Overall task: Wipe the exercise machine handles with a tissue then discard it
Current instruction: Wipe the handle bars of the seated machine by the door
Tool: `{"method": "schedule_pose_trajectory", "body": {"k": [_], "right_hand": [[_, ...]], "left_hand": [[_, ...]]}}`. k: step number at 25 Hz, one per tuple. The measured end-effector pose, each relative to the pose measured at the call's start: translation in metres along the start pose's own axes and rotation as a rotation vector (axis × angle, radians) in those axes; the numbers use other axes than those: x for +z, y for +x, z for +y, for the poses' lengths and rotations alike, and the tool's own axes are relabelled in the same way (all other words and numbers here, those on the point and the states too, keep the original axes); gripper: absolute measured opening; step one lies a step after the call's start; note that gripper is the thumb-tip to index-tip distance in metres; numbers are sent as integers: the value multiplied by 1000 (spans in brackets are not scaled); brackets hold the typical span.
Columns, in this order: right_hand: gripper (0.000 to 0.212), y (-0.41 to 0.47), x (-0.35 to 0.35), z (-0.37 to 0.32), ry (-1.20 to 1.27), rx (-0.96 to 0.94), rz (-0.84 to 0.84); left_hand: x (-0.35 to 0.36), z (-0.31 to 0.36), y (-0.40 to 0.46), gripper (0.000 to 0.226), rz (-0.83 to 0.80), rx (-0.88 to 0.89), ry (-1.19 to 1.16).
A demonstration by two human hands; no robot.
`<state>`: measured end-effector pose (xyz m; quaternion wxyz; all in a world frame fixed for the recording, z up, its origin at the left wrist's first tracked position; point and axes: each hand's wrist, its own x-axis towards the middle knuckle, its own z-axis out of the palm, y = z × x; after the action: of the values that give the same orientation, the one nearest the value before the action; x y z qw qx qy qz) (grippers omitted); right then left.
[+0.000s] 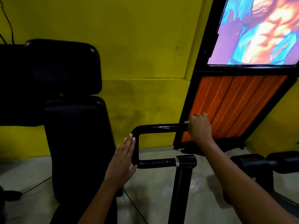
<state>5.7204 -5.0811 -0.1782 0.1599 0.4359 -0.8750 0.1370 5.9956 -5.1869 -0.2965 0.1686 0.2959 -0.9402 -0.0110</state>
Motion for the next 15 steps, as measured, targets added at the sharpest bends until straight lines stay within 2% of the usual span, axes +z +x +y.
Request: {"method": "schedule_pose_trajectory", "body": {"k": [3, 5, 12, 15], "right_hand": [[14, 10, 0, -15, 66, 49, -90], [12, 19, 2, -28, 114, 9, -143], [20, 20, 16, -125, 267, -345, -274], [23, 20, 22, -140, 310, -401, -302]], "left_hand": [[0, -1, 0, 107, 4, 5, -13], [0, -2, 0, 106, 1, 6, -12], [-1, -13, 1, 97, -6, 27, -20], [0, -20, -1, 94, -11, 29, -28]]}}
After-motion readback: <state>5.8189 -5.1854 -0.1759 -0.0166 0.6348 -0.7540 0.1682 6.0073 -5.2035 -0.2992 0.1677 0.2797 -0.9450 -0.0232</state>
